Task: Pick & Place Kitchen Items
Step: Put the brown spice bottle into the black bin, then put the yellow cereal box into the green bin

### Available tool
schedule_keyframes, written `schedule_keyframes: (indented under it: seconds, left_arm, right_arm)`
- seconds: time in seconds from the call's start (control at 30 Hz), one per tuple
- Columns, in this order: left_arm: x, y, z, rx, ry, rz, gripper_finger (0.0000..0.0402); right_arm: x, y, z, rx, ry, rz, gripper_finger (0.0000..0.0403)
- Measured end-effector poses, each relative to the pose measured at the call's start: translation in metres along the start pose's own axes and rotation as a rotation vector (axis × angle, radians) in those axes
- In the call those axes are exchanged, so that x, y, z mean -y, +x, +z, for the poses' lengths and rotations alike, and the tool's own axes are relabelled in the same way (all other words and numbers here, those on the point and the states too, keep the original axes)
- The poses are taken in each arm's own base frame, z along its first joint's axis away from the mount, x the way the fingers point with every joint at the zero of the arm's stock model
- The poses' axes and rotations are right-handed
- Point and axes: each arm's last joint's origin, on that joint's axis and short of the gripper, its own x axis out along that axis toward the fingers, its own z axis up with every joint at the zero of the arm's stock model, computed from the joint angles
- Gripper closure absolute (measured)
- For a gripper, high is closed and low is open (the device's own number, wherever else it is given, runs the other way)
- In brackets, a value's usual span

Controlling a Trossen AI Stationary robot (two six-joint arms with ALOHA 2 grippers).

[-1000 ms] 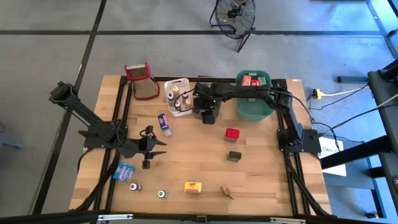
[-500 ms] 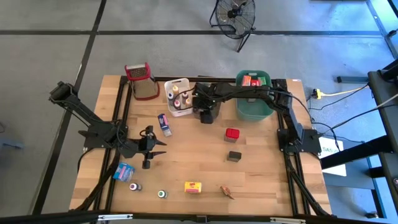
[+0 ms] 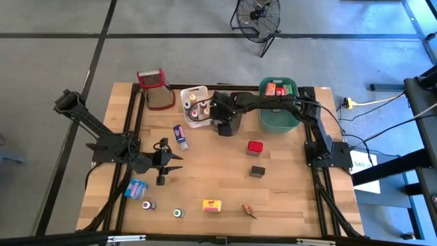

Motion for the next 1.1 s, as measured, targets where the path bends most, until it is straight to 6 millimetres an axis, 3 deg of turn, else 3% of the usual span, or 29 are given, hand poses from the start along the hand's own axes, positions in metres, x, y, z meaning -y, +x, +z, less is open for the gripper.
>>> schedule_keyframes:
  seconds: [0.17, 0.5, 0.63, 0.87, 1.1]
  left_arm:
    - [0.000, 0.000, 0.000, 0.000, 0.000, 0.000, 0.0258]
    - [0.000, 0.000, 0.000, 0.000, 0.000, 0.000, 0.0258]
    - [0.000, 0.000, 0.000, 0.000, 0.001, 0.000, 0.0258]
    - [0.000, 0.000, 0.000, -0.001, 0.000, 0.000, 0.0258]
    - [0.000, 0.000, 0.000, -0.005, -0.023, -0.008, 0.0258]
  right_arm:
    - [0.001, -0.010, 0.006, -0.032, 0.084, -0.083, 0.0113]
    - [-0.025, -0.078, 0.037, -0.147, 0.048, -0.041, 0.0112]
    - [-0.051, -0.112, 0.047, -0.184, 0.030, -0.016, 0.0112]
    - [-0.115, -0.168, 0.061, -0.150, 0.025, 0.023, 0.0112]
    - [-0.171, -0.185, 0.052, -0.172, -0.005, 0.070, 0.0112]
